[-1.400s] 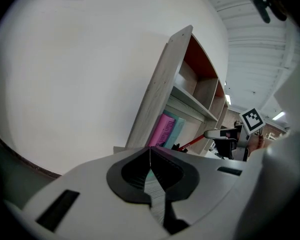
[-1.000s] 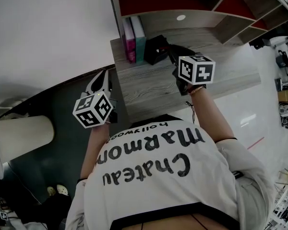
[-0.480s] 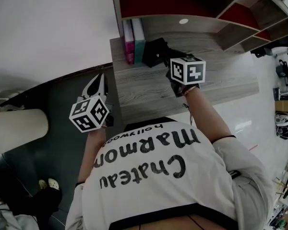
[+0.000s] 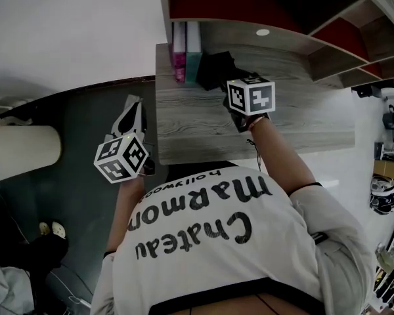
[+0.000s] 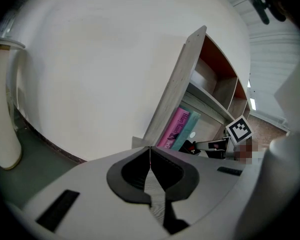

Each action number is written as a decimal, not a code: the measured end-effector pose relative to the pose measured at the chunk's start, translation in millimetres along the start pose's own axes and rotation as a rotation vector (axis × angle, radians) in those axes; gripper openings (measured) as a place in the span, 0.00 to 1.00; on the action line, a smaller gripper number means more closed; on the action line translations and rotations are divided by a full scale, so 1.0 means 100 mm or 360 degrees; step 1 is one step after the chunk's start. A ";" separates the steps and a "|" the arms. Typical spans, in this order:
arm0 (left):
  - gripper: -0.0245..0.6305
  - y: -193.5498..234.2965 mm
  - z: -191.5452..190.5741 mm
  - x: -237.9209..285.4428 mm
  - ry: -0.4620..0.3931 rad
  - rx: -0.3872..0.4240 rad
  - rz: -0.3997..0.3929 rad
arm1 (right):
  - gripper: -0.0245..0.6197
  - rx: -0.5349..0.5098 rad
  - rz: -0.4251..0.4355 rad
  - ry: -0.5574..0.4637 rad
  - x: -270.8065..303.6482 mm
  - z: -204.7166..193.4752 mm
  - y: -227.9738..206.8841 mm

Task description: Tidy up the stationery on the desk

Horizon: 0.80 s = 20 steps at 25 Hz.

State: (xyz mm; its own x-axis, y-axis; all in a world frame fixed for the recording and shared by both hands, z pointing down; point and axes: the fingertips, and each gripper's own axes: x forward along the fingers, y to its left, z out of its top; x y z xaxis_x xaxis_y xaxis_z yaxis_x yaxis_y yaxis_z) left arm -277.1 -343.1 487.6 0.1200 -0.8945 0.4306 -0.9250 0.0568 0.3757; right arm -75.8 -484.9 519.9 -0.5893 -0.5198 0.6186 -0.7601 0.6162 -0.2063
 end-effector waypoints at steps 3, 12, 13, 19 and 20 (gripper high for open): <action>0.06 0.00 -0.03 -0.06 -0.0012 -0.0014 0.0052 | 0.12 -0.0005 0.0037 0.0010 0.04 -0.03 0.00; 0.06 -0.11 -0.11 -0.20 -0.0035 -0.0029 0.0170 | 0.13 -0.0001 0.0160 -0.0008 0.11 -0.03 -0.01; 0.06 -0.13 -0.12 -0.21 -0.0042 -0.0034 0.0182 | 0.13 0.0004 0.0179 -0.0013 0.11 -0.03 -0.01; 0.06 -0.23 -0.19 -0.33 -0.0067 0.0013 0.0261 | 0.14 0.0061 0.0286 -0.0076 0.13 0.00 0.01; 0.06 -0.24 -0.20 -0.36 -0.0071 0.0027 0.0279 | 0.14 0.0067 0.0299 -0.0086 0.14 0.00 0.01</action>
State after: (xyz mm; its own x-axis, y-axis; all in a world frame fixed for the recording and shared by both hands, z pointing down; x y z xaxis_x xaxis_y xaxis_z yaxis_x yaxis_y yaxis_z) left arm -252.2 -303.0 479.6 -0.0594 -0.8905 0.4510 -0.9364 0.2063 0.2839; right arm -84.5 -491.4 528.1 -0.7347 -0.4299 0.5247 -0.6457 0.6805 -0.3466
